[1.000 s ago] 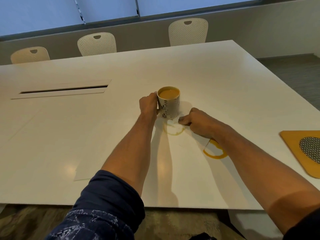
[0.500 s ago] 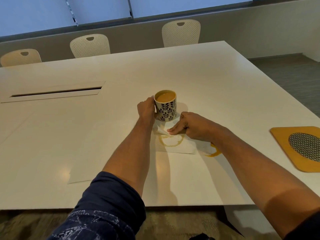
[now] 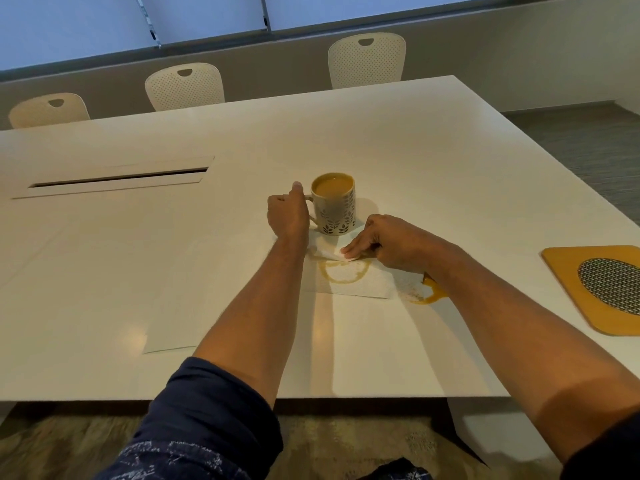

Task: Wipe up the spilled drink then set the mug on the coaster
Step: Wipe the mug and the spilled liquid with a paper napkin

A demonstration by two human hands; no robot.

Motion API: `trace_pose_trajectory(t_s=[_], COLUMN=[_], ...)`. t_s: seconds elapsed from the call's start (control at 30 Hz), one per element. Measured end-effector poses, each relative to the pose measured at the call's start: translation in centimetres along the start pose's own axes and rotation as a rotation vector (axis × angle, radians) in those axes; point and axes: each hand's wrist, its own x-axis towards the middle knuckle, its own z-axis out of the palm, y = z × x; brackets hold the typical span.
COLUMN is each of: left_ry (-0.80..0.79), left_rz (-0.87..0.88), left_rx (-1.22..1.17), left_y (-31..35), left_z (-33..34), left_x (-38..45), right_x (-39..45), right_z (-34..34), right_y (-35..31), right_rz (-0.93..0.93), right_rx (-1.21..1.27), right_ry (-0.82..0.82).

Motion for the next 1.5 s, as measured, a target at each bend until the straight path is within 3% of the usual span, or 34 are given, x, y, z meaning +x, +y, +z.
trace_pose_trajectory(t_s=[0.07, 0.17, 0.23, 0.33, 0.47, 0.57, 0.97, 1.37, 1.5], left_ry=[0.083, 0.035, -0.122, -0.406, -0.563, -0.6, -0.662, -0.719, -0.717], left_rz=[0.117, 0.524, 0.798, 0.949, 0.984, 0.901, 0.866, 0.886, 0.89], left_rx=[0.052, 0.18, 0.342, 0.597, 0.914, 1.032, 1.102, 1.127, 1.125], left_y=[0.3, 0.1, -0.4, -0.9, -1.6, -2.1, -1.7, -1.4, -1.4], left_z=[-0.3, -1.4, -2.0, -2.3, -2.1, -2.1, -0.9, 1.3, 1.8], left_x=[-1.1, -3.7, -5.0, -6.0, -6.2, -6.1, -7.1, -8.9, -9.3], right_x=[-0.1, -0.2, -0.2, -0.2, 0.1, 0.0, -2.0, -3.4, -3.6], right_z=[0.0, 0.0, 0.0, -0.1, -0.5, -0.7, -2.4, -3.4, -3.7], right_y=[0.2, 0.3, 0.4, 0.7, 1.0, 1.1, 1.6, 2.6, 2.9], right_rz=[0.009, 0.014, 0.023, 0.031, 0.041, 0.099, 0.141, 0.223, 0.291], right_rx=[0.011, 0.022, 0.039, 0.022, -0.054, 0.021, 0.025, -0.366, -0.343], right_ry=[0.004, -0.005, -0.01, 0.009, -0.001, 0.003, 0.02, 0.089, 0.035])
